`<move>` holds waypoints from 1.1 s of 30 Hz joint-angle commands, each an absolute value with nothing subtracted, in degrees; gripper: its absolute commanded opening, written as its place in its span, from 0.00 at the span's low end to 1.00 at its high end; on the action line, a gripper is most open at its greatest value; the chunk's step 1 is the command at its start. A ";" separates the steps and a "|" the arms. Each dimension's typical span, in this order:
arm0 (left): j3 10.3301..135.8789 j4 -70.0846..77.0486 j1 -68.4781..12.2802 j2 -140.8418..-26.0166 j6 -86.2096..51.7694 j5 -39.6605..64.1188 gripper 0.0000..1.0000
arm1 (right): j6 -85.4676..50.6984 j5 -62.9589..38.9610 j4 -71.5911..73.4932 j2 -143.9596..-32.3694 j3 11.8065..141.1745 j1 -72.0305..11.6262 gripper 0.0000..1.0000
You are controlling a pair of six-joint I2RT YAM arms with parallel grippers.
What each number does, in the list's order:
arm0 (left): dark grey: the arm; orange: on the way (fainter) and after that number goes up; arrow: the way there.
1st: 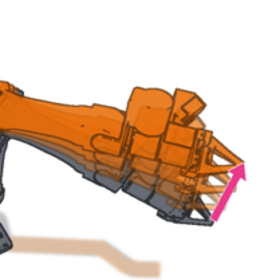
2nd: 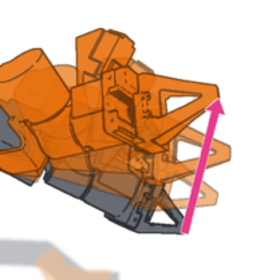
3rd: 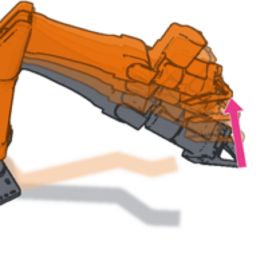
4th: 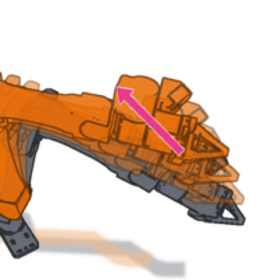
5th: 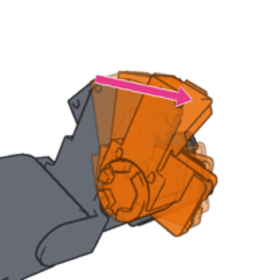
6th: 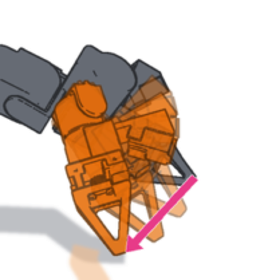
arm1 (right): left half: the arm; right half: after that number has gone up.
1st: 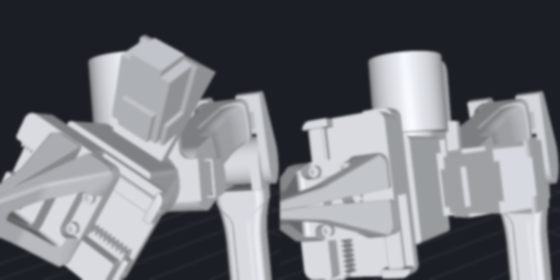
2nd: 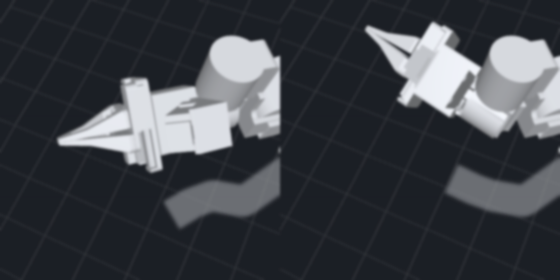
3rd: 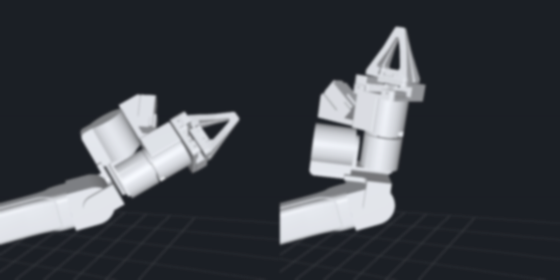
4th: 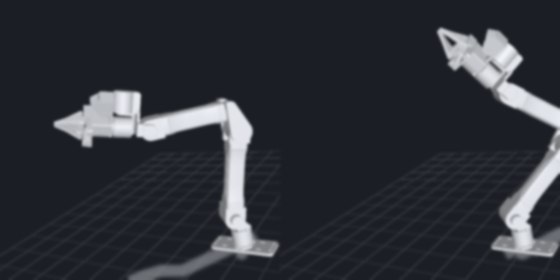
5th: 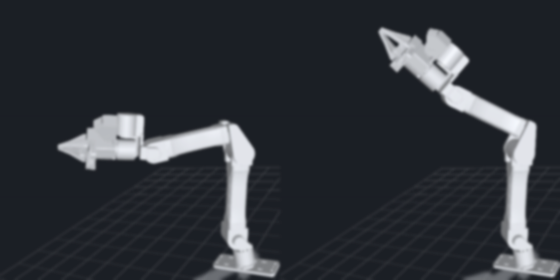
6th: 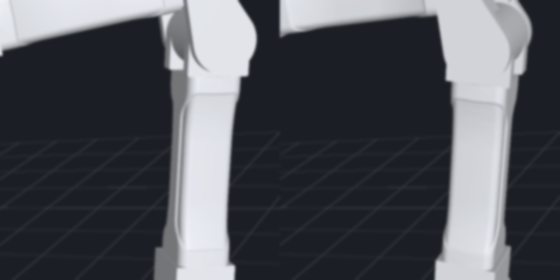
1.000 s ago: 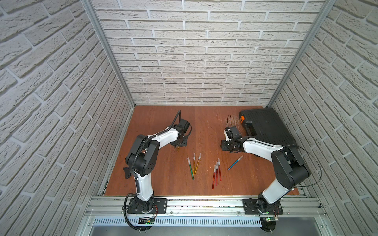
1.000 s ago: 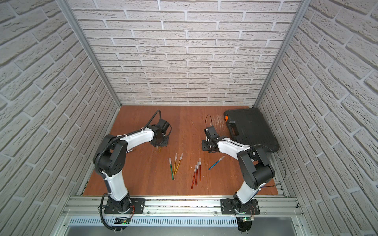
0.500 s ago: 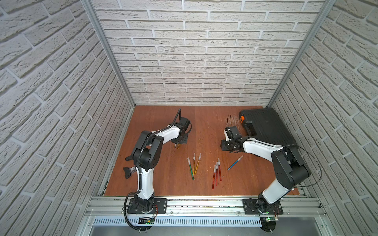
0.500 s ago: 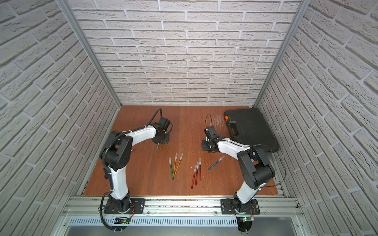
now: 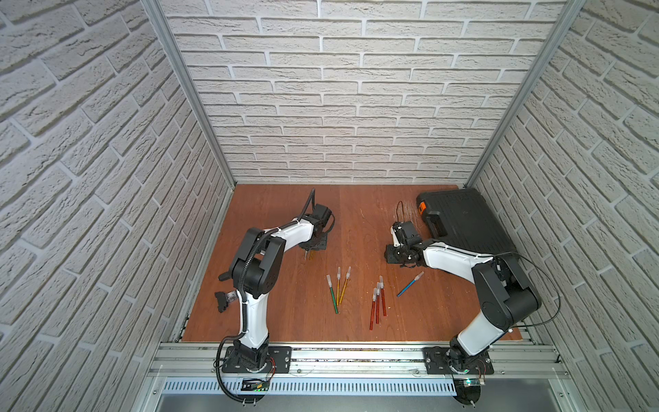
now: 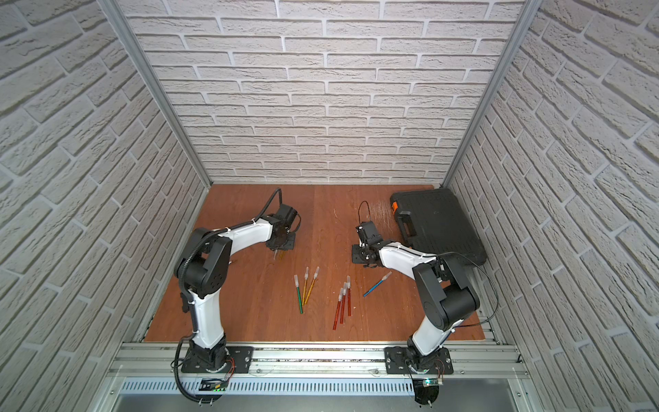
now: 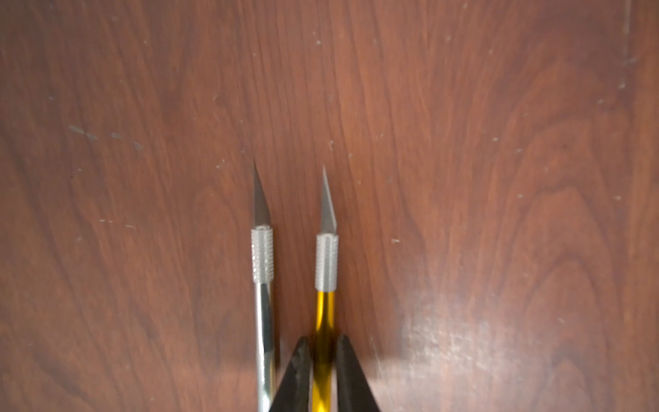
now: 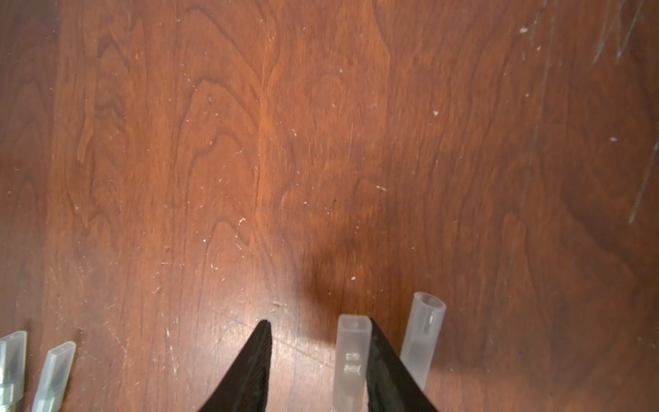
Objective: Remove protective caps from carving knives
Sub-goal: Place the carving knife at the center of the board.
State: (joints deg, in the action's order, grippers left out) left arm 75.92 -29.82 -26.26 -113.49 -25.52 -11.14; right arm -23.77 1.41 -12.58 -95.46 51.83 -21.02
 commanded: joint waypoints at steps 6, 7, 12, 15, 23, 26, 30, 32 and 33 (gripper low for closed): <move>74.90 -30.49 -25.88 -115.68 -25.40 -9.83 0.19 | -24.52 1.37 -11.28 -94.13 51.57 -21.36 0.43; 75.13 -30.65 -25.89 -115.50 -25.40 -9.60 0.20 | -24.66 1.14 -11.25 -94.04 51.74 -21.35 0.43; 75.49 -31.24 -26.68 -112.36 -26.26 -9.58 0.21 | -25.01 0.21 -10.67 -93.08 51.67 -21.45 0.44; 75.63 -31.97 -27.52 -109.63 -26.62 -9.96 0.21 | -24.93 -0.02 -10.65 -92.52 51.35 -21.44 0.46; 73.40 -31.91 -30.73 -100.85 -28.61 -8.35 0.21 | -25.54 -2.71 -11.10 -89.70 50.49 -21.36 0.58; 69.73 -28.85 -32.25 -97.09 -30.76 -4.40 0.21 | -26.89 -4.61 -11.33 -88.45 50.55 -21.25 0.55; 62.82 -20.42 -33.79 -92.26 -35.39 4.13 0.21 | -28.33 -6.09 -12.96 -87.06 51.57 -20.99 0.56; 59.81 -15.59 -35.15 -90.54 -38.04 7.03 0.21 | -29.34 -6.89 -13.87 -86.51 52.09 -20.80 0.57; 58.20 -12.51 -35.91 -89.96 -39.32 8.84 0.21 | -29.98 -7.97 -14.19 -86.25 52.40 -20.42 0.57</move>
